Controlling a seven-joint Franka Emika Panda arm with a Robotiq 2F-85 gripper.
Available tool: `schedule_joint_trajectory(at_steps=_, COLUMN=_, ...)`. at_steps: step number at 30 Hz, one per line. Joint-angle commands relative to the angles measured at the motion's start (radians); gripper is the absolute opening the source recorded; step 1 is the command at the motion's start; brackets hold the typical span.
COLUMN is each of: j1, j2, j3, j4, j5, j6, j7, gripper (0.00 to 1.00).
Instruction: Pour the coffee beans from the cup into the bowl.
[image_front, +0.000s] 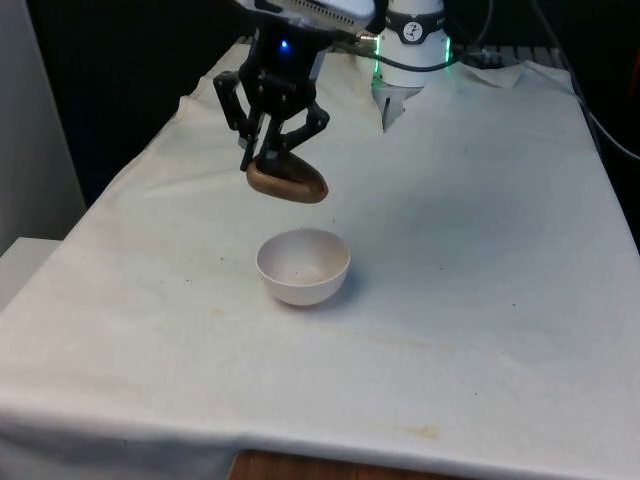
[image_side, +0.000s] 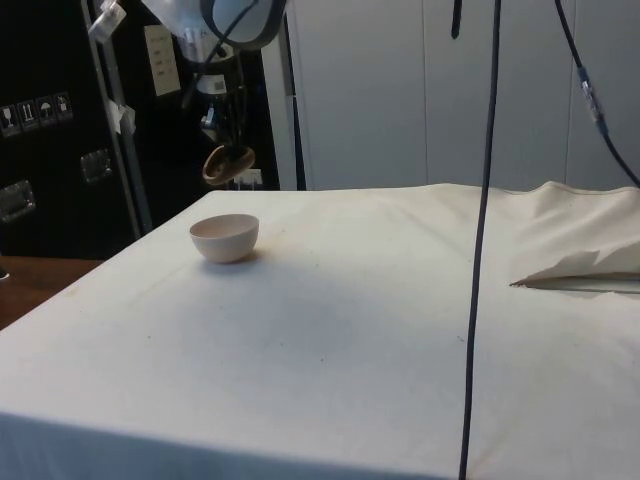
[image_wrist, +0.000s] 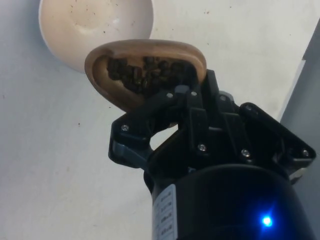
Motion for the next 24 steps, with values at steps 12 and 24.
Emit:
schedule_joint_trajectory(at_steps=12, j1=0.012, j2=0.046, j3=-0.007, j4=0.079, j5=-0.071, j6=-0.071, j7=0.022, gripper=0.00)
schedule_joint_trajectory(at_steps=24, j1=0.018, j2=0.065, j3=-0.006, j4=0.110, j5=-0.133, j6=-0.111, j7=0.049, gripper=0.00)
